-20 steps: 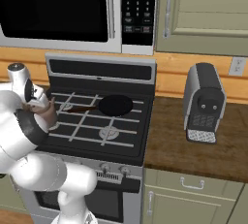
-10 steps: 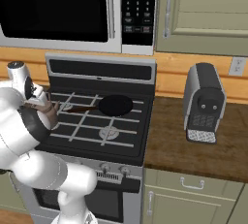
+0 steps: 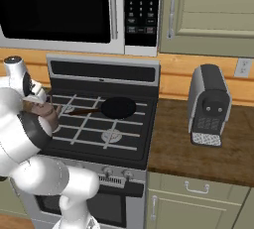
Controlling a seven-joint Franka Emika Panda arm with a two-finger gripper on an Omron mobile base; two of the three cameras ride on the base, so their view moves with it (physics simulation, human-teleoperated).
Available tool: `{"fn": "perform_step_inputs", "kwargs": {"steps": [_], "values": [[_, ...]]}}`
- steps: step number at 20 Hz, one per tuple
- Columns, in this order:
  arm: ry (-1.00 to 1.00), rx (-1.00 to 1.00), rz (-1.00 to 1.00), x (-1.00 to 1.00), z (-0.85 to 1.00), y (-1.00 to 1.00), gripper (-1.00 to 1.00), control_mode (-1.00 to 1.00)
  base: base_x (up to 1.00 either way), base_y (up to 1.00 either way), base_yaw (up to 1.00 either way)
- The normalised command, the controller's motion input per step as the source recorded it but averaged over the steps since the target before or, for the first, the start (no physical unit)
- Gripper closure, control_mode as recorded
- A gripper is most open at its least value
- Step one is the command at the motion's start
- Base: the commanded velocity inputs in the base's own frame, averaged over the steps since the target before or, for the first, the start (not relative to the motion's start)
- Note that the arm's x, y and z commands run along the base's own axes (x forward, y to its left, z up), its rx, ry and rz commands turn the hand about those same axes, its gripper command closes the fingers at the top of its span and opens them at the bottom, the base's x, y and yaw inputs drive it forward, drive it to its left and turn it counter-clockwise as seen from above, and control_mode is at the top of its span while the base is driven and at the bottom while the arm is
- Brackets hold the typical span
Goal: Pick the kettle from the counter and place it on a stove burner. Then turn the burner on.
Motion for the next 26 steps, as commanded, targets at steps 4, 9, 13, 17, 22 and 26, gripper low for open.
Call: {"fn": "perform_step_inputs", "kwargs": {"steps": [4, 9, 13, 17, 22, 26], "values": [[-0.30, -0.16, 0.00, -1.00, 0.03, 0.25, -1.00, -1.00, 0.00, 0.00, 0.00], [-0.59, -0.35, 0.00, -1.00, -0.08, 0.31, -1.00, -1.00, 0.00, 0.00, 0.00], [-0.39, -0.33, 0.01, -1.00, -0.82, 0.31, -1.00, -1.00, 0.00, 0.00, 0.00], [-0.32, -0.32, 0.02, -1.00, -1.00, 0.34, -1.00, -1.00, 0.00, 0.00, 0.00], [-0.39, -0.11, 0.08, -1.00, -1.00, 0.23, -1.00, -1.00, 0.00, 0.00, 0.00], [-0.58, 0.24, 0.00, -0.29, -0.72, -0.03, -1.00, -1.00, 0.00, 0.00, 0.00]]}}
